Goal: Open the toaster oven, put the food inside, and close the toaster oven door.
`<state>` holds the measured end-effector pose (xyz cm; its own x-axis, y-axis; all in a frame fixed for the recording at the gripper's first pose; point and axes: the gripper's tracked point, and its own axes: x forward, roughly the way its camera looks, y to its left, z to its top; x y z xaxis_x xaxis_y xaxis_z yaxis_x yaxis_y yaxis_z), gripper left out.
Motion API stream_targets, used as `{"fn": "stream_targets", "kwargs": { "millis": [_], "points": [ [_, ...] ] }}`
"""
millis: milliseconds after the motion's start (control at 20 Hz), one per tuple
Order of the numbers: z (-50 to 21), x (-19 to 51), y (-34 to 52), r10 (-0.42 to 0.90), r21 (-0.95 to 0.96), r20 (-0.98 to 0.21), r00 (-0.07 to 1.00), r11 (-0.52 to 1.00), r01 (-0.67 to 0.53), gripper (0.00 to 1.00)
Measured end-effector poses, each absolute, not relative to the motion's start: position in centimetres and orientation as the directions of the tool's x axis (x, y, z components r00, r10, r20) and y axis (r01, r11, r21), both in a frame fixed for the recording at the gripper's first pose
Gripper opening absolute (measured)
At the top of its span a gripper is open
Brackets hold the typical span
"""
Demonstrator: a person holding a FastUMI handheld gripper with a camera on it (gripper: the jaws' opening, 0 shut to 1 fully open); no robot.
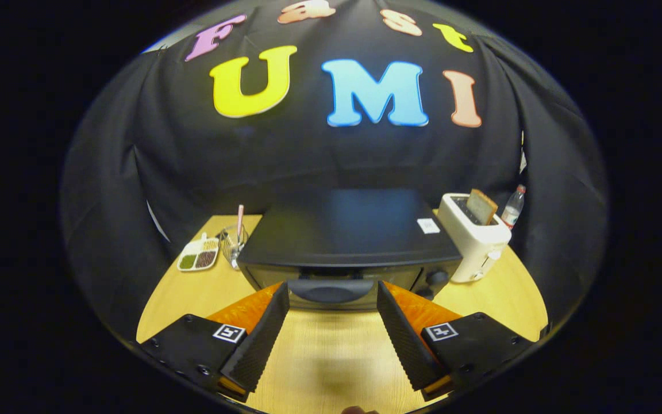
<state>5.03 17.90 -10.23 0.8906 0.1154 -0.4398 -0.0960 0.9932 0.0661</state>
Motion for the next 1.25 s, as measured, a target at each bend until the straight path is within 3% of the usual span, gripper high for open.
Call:
{"fn": "stream_targets", "kwargs": {
  "millis": [450, 950, 1250],
  "points": [
    [0.1, -1.2, 10.1, 0.015, 0.032, -0.076, 0.997, 0.999, -0.013, 0.97],
    [-1.0, -7.5, 5.5, -0.066, 0.023, -0.107, 0.992, 0.997, 0.069, 0.97],
    [-1.2, -6.6, 5.5, -0.063, 0.03, -0.121, 0.991, 0.997, 0.067, 0.97]
  ]
}}
